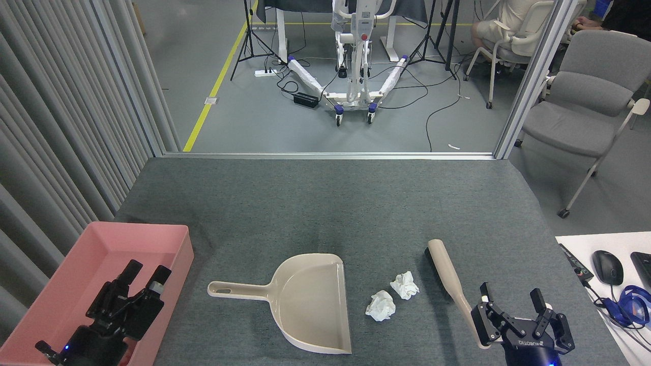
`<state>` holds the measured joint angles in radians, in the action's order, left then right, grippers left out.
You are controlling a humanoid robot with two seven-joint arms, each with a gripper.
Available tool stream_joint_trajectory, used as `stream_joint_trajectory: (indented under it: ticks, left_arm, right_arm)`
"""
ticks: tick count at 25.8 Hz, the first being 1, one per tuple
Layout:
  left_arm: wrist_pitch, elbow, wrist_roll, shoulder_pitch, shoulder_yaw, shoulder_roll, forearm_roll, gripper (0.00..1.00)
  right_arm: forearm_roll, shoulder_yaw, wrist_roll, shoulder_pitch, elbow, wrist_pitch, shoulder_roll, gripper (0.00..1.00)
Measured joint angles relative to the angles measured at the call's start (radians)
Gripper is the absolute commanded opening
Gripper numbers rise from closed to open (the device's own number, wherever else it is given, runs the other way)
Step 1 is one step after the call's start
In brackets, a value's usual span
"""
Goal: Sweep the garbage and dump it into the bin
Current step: 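Move the left gripper to the dustpan handle and the right to the brush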
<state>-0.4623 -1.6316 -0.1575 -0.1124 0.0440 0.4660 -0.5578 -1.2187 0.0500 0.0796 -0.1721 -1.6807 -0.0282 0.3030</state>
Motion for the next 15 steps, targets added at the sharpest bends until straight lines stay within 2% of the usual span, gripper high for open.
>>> stream_joint_trajectory:
  ticks: [11, 15]
  left_arm:
    - [-0.014, -0.048, 0.003, -0.004, 0.111, -0.057, 0.083, 1.00]
    - [0.017, -0.048, 0.003, -0.001, 0.126, -0.132, 0.085, 1.00]
  right_arm:
    - [-0.001, -0.036, 0.001, -0.007, 0.059, 0.004, -0.016, 0.98]
    - [0.000, -0.048, 0.004, -0.003, 0.083, 0.006, -0.030, 0.98]
